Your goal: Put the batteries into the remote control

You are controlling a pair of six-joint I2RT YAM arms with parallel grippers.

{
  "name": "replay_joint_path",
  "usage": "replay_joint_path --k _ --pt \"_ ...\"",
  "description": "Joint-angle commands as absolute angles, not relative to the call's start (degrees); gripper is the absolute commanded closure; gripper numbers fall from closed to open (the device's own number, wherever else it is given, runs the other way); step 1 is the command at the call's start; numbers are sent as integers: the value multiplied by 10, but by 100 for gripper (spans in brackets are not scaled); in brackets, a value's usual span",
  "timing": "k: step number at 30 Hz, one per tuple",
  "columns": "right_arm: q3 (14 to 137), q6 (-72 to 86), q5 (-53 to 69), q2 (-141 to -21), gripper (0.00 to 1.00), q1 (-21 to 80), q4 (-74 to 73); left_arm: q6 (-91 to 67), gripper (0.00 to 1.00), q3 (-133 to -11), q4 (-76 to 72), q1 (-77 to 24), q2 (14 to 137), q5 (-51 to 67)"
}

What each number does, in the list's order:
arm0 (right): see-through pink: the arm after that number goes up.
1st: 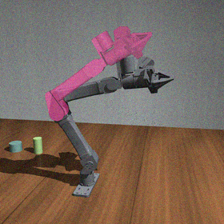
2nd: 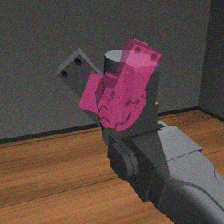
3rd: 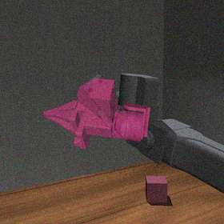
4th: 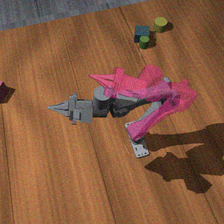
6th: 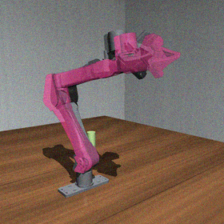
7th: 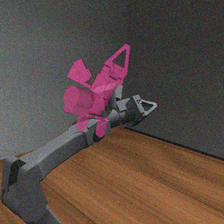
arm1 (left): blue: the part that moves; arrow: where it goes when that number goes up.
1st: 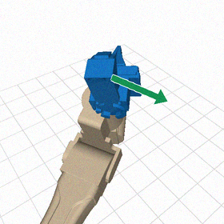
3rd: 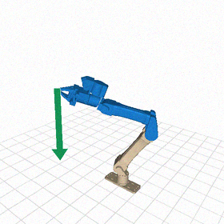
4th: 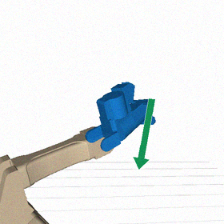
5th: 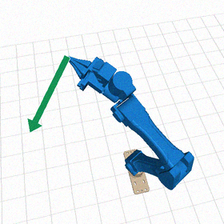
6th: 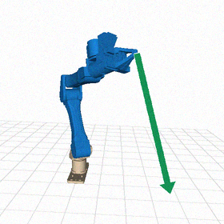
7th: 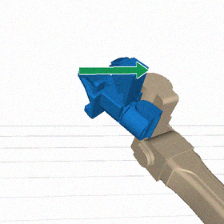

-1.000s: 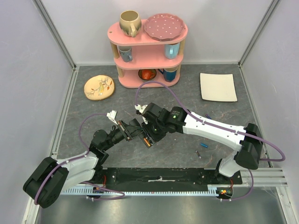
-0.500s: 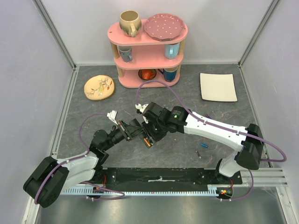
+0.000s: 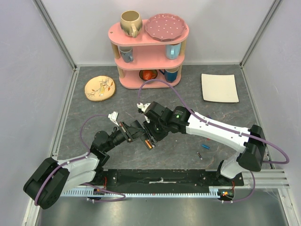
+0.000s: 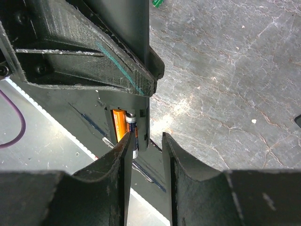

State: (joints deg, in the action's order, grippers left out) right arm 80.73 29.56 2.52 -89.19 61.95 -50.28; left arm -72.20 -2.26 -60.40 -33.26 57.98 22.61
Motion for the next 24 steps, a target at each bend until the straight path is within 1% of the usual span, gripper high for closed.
replay_joint_path --k 1,9,14,16,17,19,20,21,24 --pt "835 292 24 -872 62 617 -494 -731 98 -19 -640 -335 578 229" --pt "849 296 21 -863 61 617 -485 -732 98 -18 -642 -335 583 229" --pt "844 294 -32 -817 62 617 -455 -740 98 -19 -648 -335 582 227" --pt "808 295 -57 -774 62 618 -421 -753 98 -18 -656 -335 585 226" --pt "788 299 -64 -757 61 617 -376 -758 98 -18 -670 -335 587 228" --pt "710 317 -73 -708 60 616 -325 -774 98 -18 -687 -334 595 233" --pt "682 317 -71 -692 59 614 -270 -780 98 -18 -696 -334 598 236" --pt "631 325 -70 -675 58 613 -245 -787 98 -16 -714 -334 600 238" --pt "557 366 -20 -616 51 585 -172 -808 98 -11 -746 -334 606 244"
